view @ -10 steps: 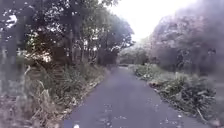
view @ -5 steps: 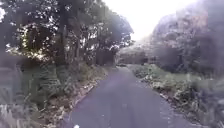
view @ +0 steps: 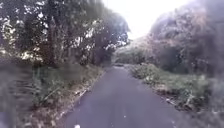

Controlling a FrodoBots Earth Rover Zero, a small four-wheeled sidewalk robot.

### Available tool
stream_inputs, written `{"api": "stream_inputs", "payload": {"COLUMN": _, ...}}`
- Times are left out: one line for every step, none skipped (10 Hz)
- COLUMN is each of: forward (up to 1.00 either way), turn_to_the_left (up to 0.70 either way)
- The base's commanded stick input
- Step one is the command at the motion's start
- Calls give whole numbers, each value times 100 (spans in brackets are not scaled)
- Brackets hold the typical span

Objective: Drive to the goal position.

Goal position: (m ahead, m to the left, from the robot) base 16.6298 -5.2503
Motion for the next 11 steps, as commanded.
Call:
{"api": "stream_inputs", "payload": {"forward": 70, "turn_to_the_left": -1}}
{"api": "stream_inputs", "payload": {"forward": 70, "turn_to_the_left": 0}}
{"api": "stream_inputs", "payload": {"forward": 70, "turn_to_the_left": 0}}
{"api": "stream_inputs", "payload": {"forward": 70, "turn_to_the_left": 0}}
{"api": "stream_inputs", "payload": {"forward": 70, "turn_to_the_left": 0}}
{"api": "stream_inputs", "payload": {"forward": 70, "turn_to_the_left": 0}}
{"api": "stream_inputs", "payload": {"forward": 70, "turn_to_the_left": 0}}
{"api": "stream_inputs", "payload": {"forward": 70, "turn_to_the_left": 0}}
{"api": "stream_inputs", "payload": {"forward": 70, "turn_to_the_left": 0}}
{"api": "stream_inputs", "payload": {"forward": 70, "turn_to_the_left": 0}}
{"api": "stream_inputs", "payload": {"forward": 70, "turn_to_the_left": 0}}
